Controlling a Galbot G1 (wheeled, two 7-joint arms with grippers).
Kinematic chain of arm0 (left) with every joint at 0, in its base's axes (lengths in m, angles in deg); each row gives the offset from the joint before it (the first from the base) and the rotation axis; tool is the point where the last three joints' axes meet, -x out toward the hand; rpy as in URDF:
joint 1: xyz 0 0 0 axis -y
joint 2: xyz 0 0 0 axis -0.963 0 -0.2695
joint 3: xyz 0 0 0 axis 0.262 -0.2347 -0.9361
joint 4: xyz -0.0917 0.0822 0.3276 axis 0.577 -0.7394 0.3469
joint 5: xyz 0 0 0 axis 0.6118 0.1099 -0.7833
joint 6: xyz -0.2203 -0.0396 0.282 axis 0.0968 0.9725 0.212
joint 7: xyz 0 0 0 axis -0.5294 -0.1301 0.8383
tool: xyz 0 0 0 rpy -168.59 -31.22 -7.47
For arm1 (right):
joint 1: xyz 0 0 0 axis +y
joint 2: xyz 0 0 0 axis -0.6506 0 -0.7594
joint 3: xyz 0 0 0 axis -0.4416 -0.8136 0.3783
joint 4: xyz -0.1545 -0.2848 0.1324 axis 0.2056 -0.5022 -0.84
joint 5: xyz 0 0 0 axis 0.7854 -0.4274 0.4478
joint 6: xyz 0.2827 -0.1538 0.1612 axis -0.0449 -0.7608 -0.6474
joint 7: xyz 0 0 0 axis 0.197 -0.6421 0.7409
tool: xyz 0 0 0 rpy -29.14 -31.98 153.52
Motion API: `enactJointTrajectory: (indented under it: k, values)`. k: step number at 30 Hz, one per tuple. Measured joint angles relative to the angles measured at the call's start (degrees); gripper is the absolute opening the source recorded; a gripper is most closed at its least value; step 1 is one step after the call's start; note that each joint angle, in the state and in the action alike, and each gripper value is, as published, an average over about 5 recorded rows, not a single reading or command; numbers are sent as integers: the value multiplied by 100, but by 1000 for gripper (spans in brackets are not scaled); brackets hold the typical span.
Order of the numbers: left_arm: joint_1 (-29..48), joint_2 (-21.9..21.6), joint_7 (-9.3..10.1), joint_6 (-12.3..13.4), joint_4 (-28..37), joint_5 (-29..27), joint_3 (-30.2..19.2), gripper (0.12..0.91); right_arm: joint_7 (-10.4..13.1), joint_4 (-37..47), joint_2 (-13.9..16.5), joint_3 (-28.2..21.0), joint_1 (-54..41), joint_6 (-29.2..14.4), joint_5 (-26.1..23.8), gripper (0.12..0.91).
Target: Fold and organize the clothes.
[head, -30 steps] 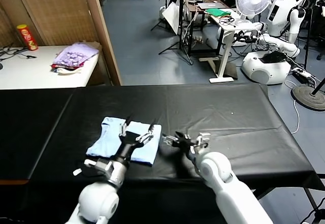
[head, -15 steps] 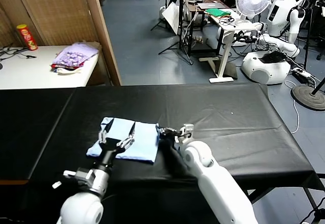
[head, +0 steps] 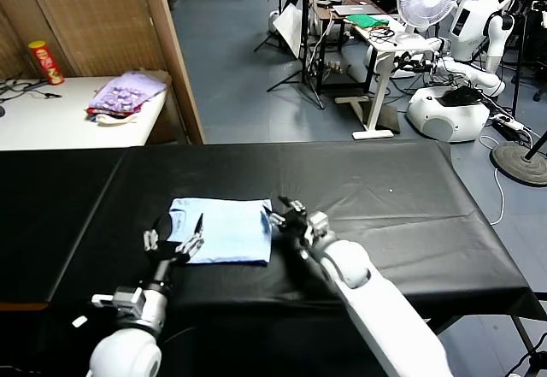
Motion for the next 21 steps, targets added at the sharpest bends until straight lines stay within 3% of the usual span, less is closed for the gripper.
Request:
enactJointTrajectory:
  k: [4, 10, 14, 21]
  values:
    - [-92, -90, 96, -45, 45, 243, -21, 798, 239, -539, 448, 275, 441, -319, -92, 779]
    - [-317, -294, 470, -313, -138, 581, 45, 798, 753, -1594, 949, 949, 1524, -450, 51, 798]
    - [-567, -512, 550, -332, -303, 693, 214, 798, 959, -2255, 1050, 1474, 2341, -433, 116, 798]
    - [-1240, -681, 563, -279, -571, 877, 641, 798, 1028, -3124, 1003, 2294, 3732, -364, 264, 798]
